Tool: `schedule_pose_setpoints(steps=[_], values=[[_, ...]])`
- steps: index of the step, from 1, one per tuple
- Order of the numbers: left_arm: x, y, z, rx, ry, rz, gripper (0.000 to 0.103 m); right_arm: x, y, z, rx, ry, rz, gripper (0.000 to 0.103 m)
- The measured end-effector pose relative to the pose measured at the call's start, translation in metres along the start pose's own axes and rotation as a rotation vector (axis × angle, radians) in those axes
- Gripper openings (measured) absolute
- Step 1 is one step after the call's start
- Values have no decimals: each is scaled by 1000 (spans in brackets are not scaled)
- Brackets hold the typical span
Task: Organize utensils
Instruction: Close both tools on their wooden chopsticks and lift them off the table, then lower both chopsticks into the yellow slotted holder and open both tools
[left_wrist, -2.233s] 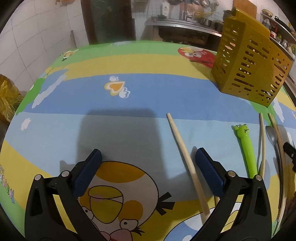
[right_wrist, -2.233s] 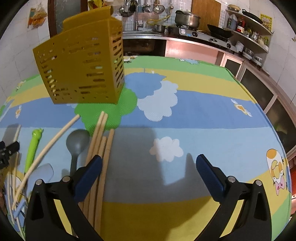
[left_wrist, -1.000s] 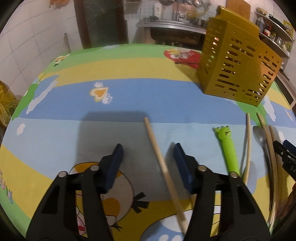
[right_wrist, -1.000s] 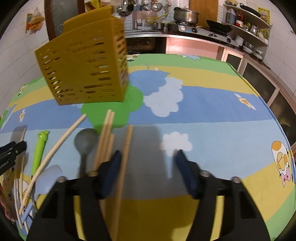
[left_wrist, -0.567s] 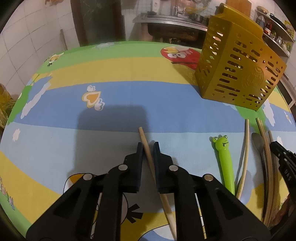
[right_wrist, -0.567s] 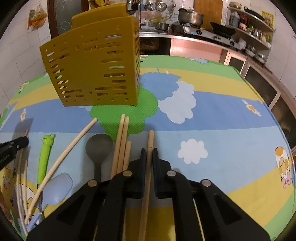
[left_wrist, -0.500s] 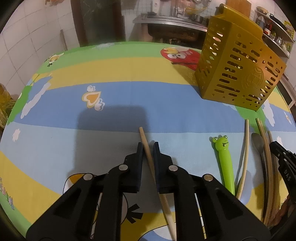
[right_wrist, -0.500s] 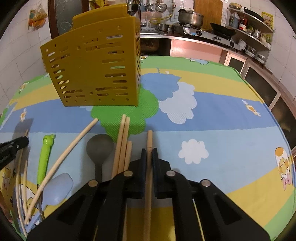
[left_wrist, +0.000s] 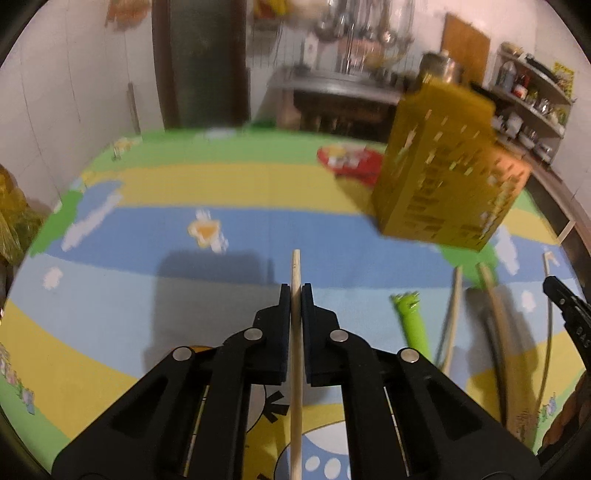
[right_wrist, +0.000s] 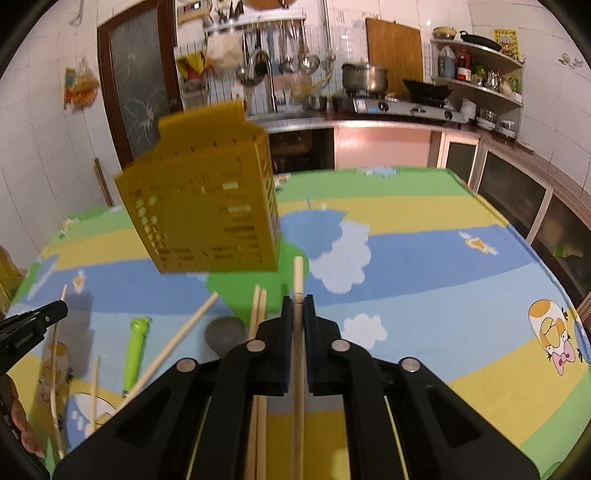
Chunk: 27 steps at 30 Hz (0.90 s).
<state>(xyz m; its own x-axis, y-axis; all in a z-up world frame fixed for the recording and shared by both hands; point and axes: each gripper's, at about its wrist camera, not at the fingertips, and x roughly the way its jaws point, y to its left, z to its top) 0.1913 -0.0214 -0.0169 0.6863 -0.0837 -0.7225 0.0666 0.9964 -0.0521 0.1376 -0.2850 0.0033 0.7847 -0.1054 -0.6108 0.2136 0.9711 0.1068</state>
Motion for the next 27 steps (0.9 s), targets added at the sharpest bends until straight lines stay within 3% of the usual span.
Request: schedule_pose_setpoints(steps=[7,13,27], values=[[-59,-6,8,19,-181,-18,4,-30,0,9,13,-110,23,6],[-91,-3,4,12,-273,-32,4,-54,-1,10,12,-191,40,6],[-126,5,-14,15,-367,-87,4,-91,2,-3,12,-310,70,6]])
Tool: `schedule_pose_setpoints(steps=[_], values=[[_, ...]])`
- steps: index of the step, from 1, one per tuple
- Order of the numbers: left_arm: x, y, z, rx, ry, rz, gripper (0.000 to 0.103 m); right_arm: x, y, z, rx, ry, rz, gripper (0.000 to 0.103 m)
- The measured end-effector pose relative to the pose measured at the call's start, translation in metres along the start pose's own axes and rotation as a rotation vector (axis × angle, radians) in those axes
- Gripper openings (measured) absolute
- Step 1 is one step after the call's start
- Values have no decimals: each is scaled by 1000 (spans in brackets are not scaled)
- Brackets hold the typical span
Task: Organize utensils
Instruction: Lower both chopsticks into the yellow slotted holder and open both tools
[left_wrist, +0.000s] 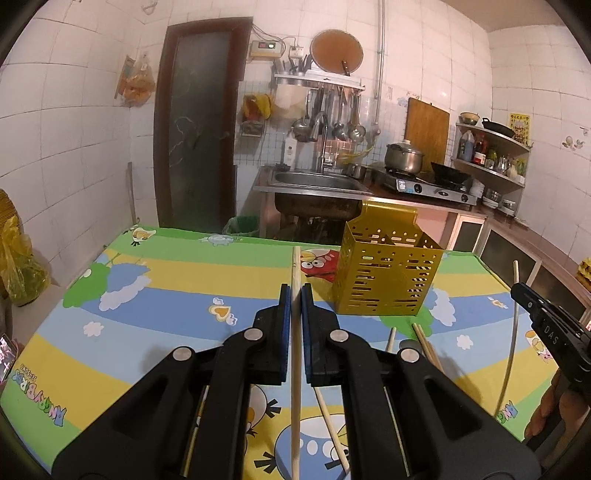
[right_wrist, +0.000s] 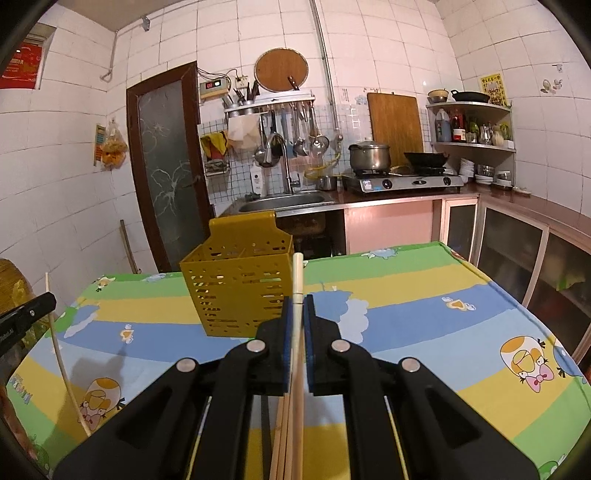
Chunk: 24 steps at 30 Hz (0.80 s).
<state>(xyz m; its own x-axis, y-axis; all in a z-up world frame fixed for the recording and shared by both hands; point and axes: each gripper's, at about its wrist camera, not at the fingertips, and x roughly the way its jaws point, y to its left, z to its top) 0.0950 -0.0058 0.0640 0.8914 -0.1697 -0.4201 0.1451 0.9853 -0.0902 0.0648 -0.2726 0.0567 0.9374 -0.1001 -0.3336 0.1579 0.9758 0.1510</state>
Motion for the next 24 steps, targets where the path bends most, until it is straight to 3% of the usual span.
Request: schedule_pose_setpoints(steps=[9,13,18,24], values=[[-12,-7,14,16,-47,-32,4,-16,-3,11,4,-68,14,6],[-16,-18,51,13,-102,-84,4,-13,-1,45,-2,-131,25,6],[-11,-46,123,34,-247,-140,4,8,7,109,-26,-249,38,6],[39,-80,180,36,-348,-187,4,58,16,163,-37,-366,45,6]])
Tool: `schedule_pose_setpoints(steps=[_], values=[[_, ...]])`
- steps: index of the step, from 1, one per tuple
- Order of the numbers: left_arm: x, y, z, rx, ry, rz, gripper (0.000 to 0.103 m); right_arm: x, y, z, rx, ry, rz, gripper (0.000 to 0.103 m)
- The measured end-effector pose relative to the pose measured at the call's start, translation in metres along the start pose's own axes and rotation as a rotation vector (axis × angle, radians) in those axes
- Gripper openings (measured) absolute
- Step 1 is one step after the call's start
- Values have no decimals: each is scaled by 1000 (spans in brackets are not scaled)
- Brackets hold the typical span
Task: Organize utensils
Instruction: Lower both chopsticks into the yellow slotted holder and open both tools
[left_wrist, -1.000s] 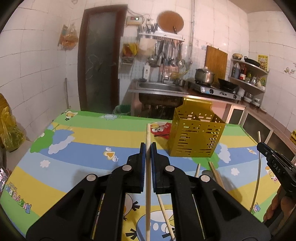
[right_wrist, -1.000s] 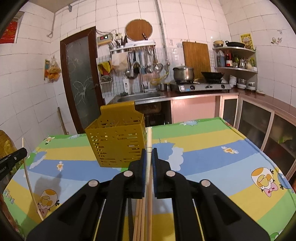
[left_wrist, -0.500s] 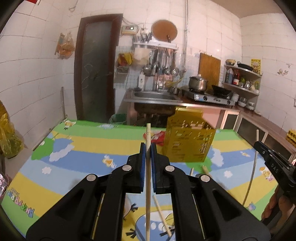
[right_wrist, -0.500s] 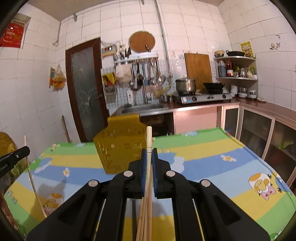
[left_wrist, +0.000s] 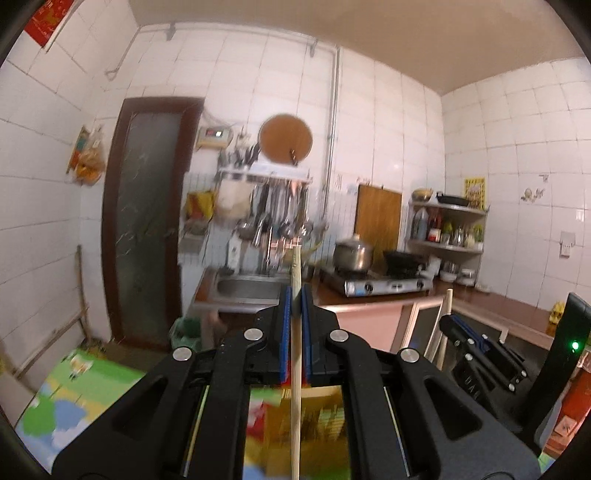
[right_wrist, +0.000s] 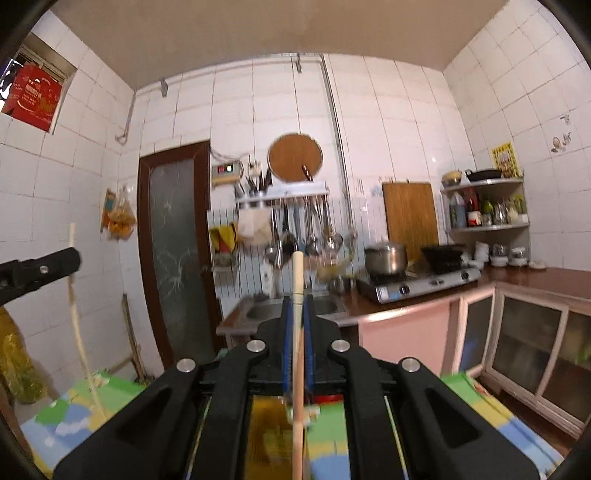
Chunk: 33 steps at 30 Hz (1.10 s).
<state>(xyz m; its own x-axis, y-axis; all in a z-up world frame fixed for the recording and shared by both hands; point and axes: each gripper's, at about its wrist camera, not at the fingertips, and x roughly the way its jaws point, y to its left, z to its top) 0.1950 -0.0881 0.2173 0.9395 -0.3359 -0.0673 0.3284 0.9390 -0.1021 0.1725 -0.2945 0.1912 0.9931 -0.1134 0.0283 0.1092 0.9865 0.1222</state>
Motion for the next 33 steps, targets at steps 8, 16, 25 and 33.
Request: schedule_pose_setpoints(steps=[8,16,25,33], values=[[97,-2,-34,2,43,30,4,68,-1,-17,62,-47,17,6],[137,17,-89,-32,163,66,4,98,-5,-68,33,74,28,6],[95,36,-72,-43,220,87,82,78,-23,-69,62,253,-14,72],[21,60,-60,-67,327,159,98,28,-38,-50,15,382,-73,73]])
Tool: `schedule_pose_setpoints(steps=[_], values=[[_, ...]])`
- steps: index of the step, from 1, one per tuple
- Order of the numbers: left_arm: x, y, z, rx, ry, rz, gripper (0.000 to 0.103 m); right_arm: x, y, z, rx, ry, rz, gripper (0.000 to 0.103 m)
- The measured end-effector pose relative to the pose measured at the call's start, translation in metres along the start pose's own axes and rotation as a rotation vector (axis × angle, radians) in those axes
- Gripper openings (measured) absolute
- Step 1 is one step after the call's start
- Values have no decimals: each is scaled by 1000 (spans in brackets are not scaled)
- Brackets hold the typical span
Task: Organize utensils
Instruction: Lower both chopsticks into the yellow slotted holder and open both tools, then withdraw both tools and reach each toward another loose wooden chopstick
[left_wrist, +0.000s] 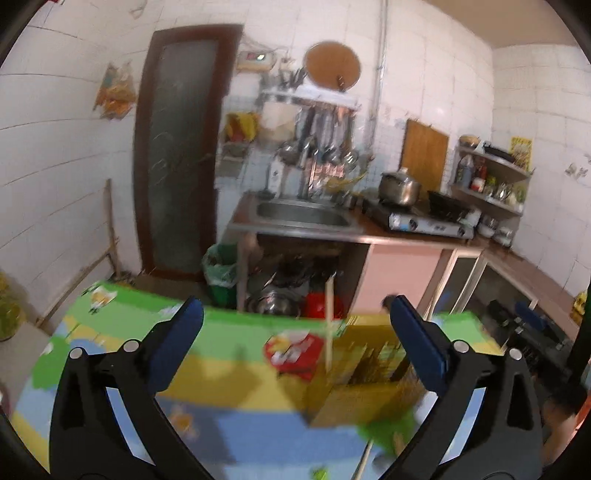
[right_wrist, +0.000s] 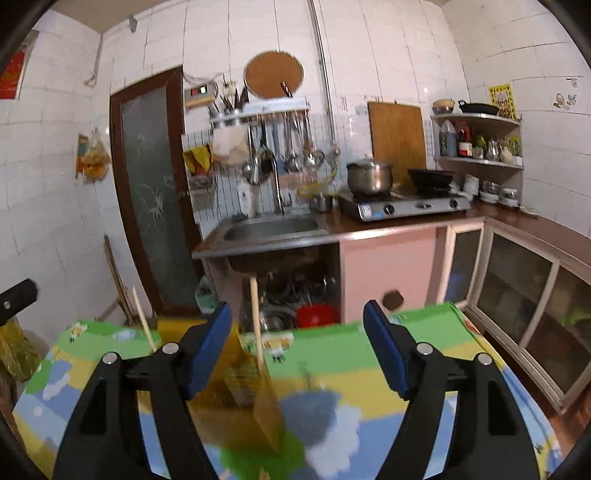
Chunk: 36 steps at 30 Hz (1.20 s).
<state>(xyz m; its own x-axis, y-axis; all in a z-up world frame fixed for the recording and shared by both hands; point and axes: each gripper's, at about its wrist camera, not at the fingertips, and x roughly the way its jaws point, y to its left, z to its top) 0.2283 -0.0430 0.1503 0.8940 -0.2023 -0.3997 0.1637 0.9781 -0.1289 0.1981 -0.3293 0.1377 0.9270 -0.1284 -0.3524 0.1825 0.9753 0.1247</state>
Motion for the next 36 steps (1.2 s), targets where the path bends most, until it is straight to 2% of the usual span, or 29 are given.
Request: schedule_pose_setpoints(steps=[4,9,17,24,30,36], values=[[-15,17,-38,-2,86,53,98,-16,-5,-29,-19,76,-2,74],[-15,31,-96,-10,200,91,98,-24,-6,-77,-21,157,-7,74],[7,45,-158,-36,333,127,98,-5,-2,-140,-29,299,-27,74],[24,53,-192,-47,419,163,98,8,1,-170,-52,370,-48,74],[30,57,-204,-64,471,174,98,6,1,-181,-53,410,-57,74],[34,45,-213,10,490,184,98,11,1,-189,-50,458,-73,74]])
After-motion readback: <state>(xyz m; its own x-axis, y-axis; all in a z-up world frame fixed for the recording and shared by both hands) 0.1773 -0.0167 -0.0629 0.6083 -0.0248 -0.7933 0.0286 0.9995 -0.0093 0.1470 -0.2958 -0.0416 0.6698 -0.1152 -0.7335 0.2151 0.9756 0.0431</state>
